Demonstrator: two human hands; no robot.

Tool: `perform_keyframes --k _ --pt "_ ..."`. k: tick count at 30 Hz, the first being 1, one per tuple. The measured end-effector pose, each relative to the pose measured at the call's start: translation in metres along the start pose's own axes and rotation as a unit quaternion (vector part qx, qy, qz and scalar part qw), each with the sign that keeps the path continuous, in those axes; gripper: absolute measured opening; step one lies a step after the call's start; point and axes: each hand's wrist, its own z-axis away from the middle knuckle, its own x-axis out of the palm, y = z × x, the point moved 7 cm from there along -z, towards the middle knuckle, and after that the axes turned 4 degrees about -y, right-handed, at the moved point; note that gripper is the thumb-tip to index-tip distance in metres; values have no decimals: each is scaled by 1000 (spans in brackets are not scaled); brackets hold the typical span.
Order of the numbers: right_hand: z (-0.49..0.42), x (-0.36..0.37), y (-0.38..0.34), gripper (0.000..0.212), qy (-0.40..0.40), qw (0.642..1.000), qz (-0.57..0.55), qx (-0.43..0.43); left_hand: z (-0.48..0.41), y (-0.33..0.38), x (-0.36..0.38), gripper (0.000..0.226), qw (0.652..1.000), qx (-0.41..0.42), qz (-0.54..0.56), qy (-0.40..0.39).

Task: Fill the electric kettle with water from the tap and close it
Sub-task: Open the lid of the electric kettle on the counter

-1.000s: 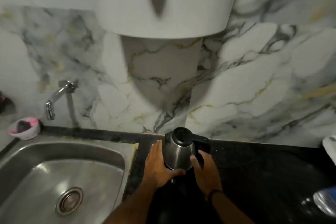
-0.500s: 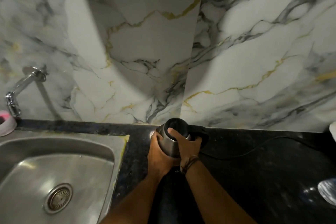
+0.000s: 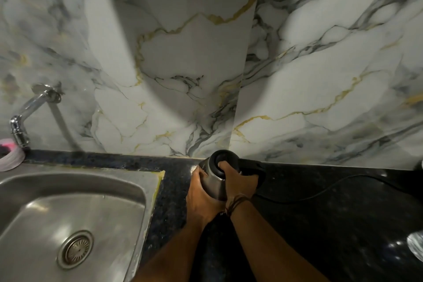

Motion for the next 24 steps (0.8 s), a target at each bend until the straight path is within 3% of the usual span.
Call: perform_keyframes --k 3,6,8,10,12,13,15,19,21,24 --pt "-1 -6 -2 100 17 996 90 11 -3 -3 0 123 1000 0 -5 1" --pt "6 -23 -11 139 77 952 294 48 -6 -7 -1 133 1000 3 -10 -3" --pt "7 -28 -31 147 96 914 393 -34 -6 -9 0 149 1000 0 -13 -12" --pt "3 -21 -55 142 71 850 494 -169 -5 -10 1 160 999 -6 -25 -22" --pt "-6 -5 -73 119 -8 755 604 -255 -4 -12 2 158 999 -10 -37 -22" --pt "-13 2 -79 108 -57 716 643 -263 -4 -13 1 156 999 -11 -41 -19" --pt "-26 13 -86 96 -145 675 686 -231 -4 -14 3 155 999 -12 -47 -20" --pt "-36 31 -97 91 -195 588 753 -224 -7 -11 3 153 998 -4 -51 -27" --pt "-37 34 -98 90 -232 568 766 -193 -8 -7 1 152 998 9 -58 -34" --pt "-33 32 -101 82 -289 613 719 -155 -4 -3 -6 147 997 20 -62 -39"
